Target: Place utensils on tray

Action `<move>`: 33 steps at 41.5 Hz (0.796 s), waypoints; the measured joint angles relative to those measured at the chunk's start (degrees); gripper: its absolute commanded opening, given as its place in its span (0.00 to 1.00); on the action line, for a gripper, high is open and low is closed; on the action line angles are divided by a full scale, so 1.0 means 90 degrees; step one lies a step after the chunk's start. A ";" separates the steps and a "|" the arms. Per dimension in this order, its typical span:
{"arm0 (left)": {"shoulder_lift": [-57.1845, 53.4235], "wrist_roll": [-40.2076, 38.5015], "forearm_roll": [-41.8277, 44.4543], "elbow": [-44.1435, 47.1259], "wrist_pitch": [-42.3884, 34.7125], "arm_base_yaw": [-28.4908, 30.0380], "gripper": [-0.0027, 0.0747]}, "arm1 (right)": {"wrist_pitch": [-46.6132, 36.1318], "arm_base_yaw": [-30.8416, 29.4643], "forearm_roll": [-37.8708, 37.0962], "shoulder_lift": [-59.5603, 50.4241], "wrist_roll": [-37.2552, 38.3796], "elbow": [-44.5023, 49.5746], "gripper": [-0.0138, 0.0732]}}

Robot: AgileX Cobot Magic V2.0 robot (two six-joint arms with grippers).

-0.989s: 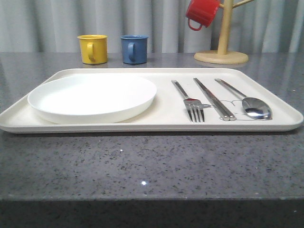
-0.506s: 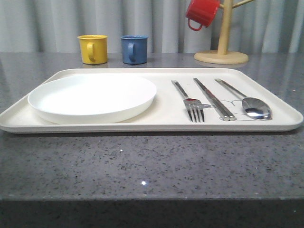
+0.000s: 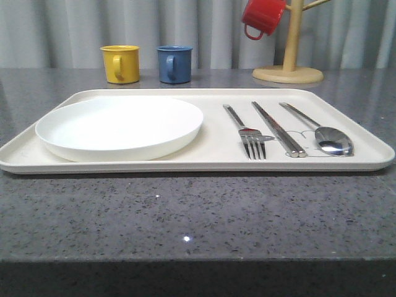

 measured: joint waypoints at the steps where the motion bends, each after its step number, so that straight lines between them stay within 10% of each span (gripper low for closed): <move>1: -0.0239 0.0000 -0.0012 0.0253 -0.0147 0.0149 0.01 | 0.0000 0.0000 0.0000 0.0000 0.0000 0.0000 0.08; 14: -0.2226 0.0000 -0.0033 0.2425 -0.1644 0.1275 0.01 | 0.0000 0.0000 0.0000 0.0000 0.0000 0.0000 0.08; 33: -0.2248 0.0000 -0.0058 0.2502 -0.1773 0.1392 0.01 | 0.0000 0.0000 -0.0004 -0.0009 0.0000 0.0000 0.08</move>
